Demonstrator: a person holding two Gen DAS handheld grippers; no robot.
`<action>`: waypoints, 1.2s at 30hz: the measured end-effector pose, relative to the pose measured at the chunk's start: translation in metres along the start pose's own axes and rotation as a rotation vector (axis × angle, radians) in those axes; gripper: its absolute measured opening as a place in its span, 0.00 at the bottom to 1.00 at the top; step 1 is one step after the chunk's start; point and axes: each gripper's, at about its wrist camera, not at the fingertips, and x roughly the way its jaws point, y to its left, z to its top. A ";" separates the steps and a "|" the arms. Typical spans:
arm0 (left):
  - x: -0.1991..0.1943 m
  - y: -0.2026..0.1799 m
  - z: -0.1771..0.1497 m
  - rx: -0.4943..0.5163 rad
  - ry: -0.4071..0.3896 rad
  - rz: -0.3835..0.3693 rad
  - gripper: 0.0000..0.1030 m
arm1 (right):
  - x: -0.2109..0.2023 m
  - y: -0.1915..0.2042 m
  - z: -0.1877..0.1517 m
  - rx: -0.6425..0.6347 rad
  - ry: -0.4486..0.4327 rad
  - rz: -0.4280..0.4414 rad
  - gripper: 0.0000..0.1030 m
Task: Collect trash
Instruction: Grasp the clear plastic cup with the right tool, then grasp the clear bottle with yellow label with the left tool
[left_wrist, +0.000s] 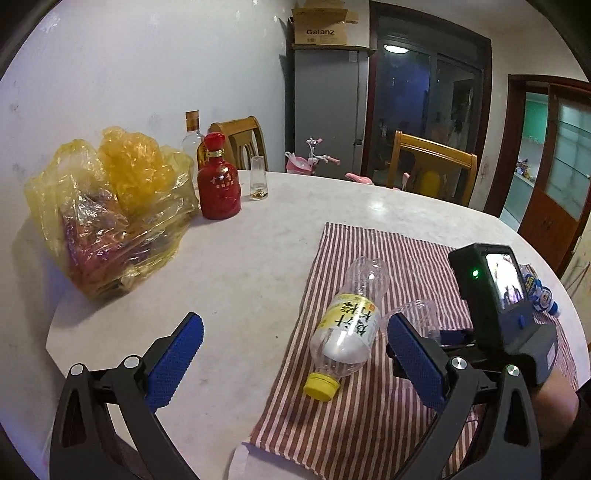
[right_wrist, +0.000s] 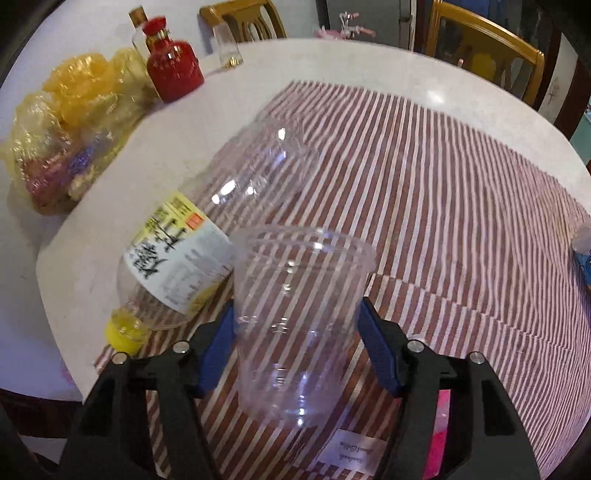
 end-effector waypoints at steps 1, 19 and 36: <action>0.001 0.000 0.000 0.000 0.002 0.000 0.94 | 0.001 -0.001 0.000 0.003 -0.008 0.004 0.59; 0.007 -0.029 0.006 0.070 0.024 -0.024 0.94 | -0.111 -0.066 -0.006 0.153 -0.237 0.108 0.56; 0.159 -0.072 -0.012 0.210 0.382 -0.115 0.84 | -0.167 -0.114 -0.030 0.256 -0.365 0.131 0.57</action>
